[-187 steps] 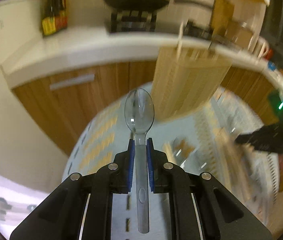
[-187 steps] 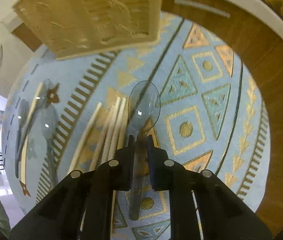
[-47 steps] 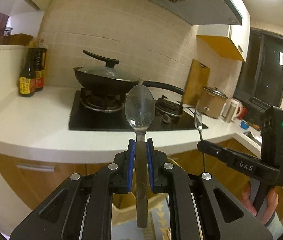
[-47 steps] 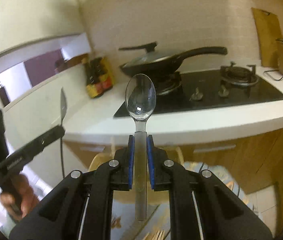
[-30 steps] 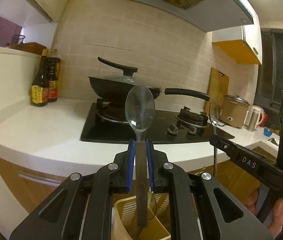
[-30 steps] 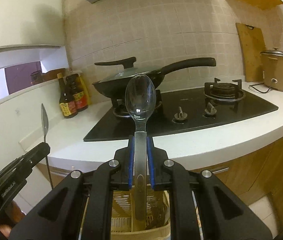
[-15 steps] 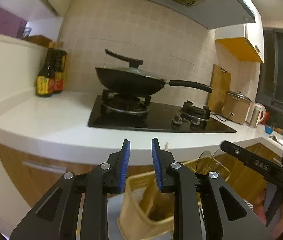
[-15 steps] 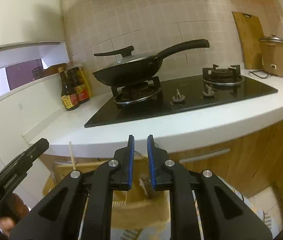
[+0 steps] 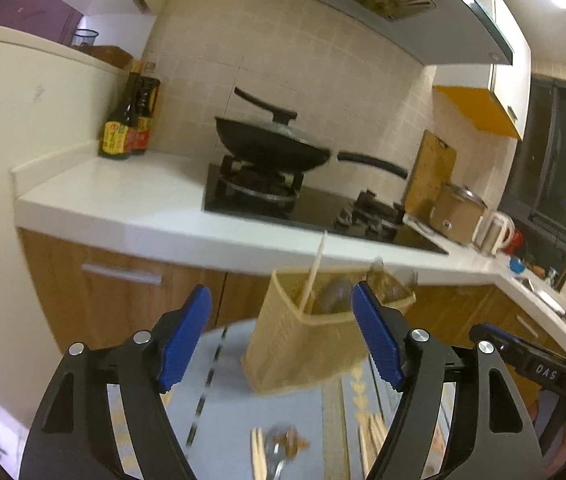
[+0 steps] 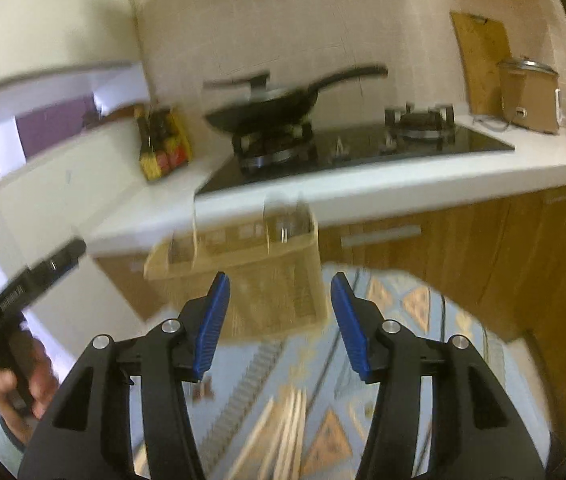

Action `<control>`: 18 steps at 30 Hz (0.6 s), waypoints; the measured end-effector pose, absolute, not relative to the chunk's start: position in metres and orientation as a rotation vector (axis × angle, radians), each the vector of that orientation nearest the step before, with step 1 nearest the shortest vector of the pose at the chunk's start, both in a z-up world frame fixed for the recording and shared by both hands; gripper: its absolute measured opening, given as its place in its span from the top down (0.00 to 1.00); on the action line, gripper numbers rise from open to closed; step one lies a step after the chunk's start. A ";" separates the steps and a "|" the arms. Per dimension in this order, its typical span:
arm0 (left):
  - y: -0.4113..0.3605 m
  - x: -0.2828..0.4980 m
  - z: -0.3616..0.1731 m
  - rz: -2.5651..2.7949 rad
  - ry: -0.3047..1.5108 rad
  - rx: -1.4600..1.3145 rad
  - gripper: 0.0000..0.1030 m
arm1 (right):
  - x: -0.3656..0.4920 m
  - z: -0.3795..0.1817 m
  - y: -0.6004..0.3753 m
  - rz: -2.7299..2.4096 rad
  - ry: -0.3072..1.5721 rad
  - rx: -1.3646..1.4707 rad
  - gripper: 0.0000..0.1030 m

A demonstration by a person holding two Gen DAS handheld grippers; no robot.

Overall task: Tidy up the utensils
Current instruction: 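Open both grippers to drop the spoons into the holder, then grasp a clear spoon with the left gripper while the right grasps a wooden chopstick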

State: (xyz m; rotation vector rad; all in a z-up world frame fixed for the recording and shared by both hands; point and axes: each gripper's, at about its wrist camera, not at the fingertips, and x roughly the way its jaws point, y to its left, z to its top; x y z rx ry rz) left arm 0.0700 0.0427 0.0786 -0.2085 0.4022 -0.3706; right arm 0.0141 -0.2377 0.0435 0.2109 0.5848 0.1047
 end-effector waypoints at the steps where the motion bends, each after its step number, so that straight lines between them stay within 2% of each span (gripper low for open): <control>1: 0.044 0.066 0.076 -0.372 0.413 -0.200 0.31 | 0.010 0.036 -0.237 0.100 0.628 0.212 0.52; 11: 0.040 0.043 0.027 -0.358 0.628 -0.074 0.33 | -0.002 -0.039 -0.243 0.052 0.977 0.239 0.53; 13: 0.036 0.045 0.015 -0.356 0.690 -0.039 0.40 | -0.003 -0.051 -0.243 0.048 1.025 0.223 0.58; 15: 0.031 0.048 0.002 -0.362 0.755 -0.006 0.41 | -0.005 -0.062 -0.240 0.058 1.068 0.213 0.65; 17: 0.026 0.050 -0.013 -0.381 0.824 0.038 0.49 | -0.005 -0.071 -0.236 0.065 1.095 0.207 0.69; 18: 0.023 0.051 -0.019 -0.396 0.853 0.055 0.57 | -0.004 -0.074 -0.233 0.068 1.105 0.201 0.70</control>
